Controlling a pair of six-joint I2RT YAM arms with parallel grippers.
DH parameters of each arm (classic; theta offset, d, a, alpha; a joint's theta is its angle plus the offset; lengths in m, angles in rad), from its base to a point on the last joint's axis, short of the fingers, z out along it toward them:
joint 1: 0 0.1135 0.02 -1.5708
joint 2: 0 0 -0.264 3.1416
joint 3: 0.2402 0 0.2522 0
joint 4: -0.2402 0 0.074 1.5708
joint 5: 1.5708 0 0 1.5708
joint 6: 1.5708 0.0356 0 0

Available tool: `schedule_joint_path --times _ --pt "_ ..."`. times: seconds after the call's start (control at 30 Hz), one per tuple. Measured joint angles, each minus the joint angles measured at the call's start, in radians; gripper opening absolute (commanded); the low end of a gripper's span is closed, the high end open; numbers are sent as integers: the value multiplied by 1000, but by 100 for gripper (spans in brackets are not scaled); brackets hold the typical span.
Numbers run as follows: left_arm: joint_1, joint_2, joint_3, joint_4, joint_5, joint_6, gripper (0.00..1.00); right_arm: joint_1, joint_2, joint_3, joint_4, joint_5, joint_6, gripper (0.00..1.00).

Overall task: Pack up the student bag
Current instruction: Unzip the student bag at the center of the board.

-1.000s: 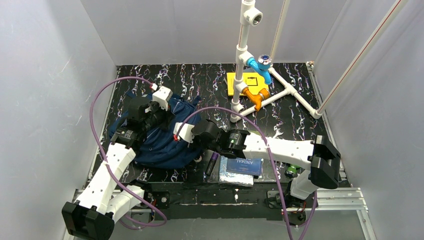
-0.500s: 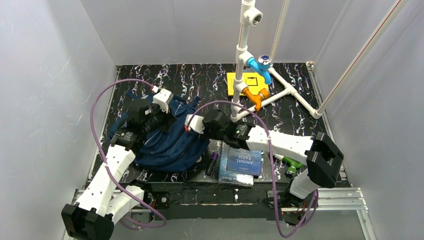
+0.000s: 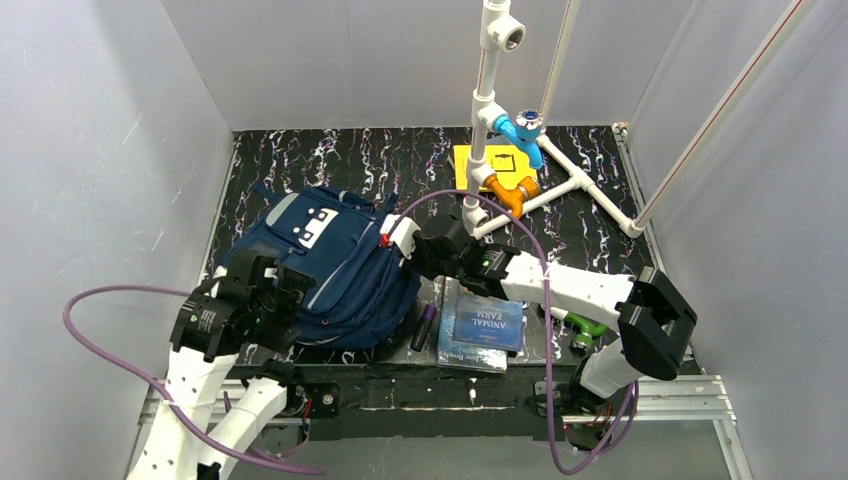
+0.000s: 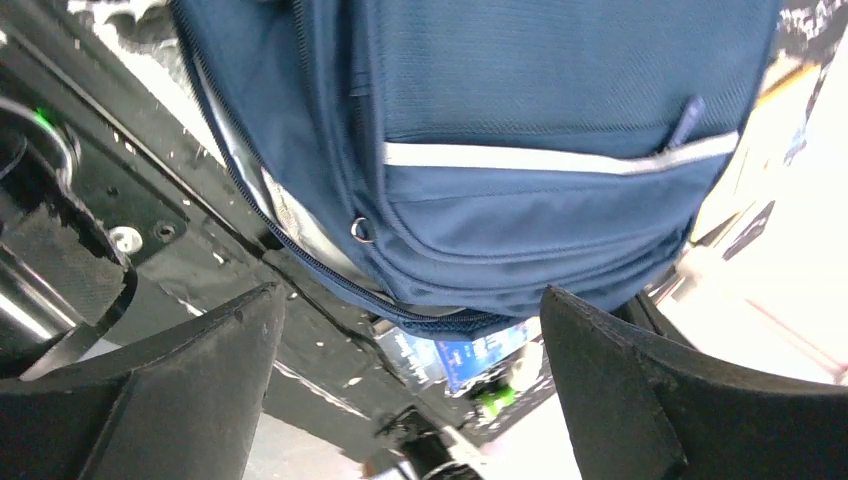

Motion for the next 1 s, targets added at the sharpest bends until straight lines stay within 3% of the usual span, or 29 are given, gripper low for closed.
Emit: schedule_joint_path --times 0.17,0.37,0.47,0.53,0.57,0.67,0.8,1.0 --pt "0 -12 -141 0 36 -153 99 0 0 1 0 -18 2 1" --pt "0 5 -318 218 55 -179 98 -1 0 10 0 -40 19 1" --pt "0 12 -366 360 33 -164 75 -1 0 10 0 -47 24 1" --pt "-1 13 -383 418 25 -126 49 -3 0 10 4 -47 27 1" --pt "-1 13 -397 452 17 -103 41 -6 0 10 8 -47 27 1" --pt "1 34 -431 590 -2 29 27 -19 0 13 14 -39 27 1" --pt "18 141 -381 732 -13 230 14 -28 -1 13 -4 -26 29 1" --pt "95 376 -139 764 26 513 15 -31 -2 19 -14 -28 52 1"
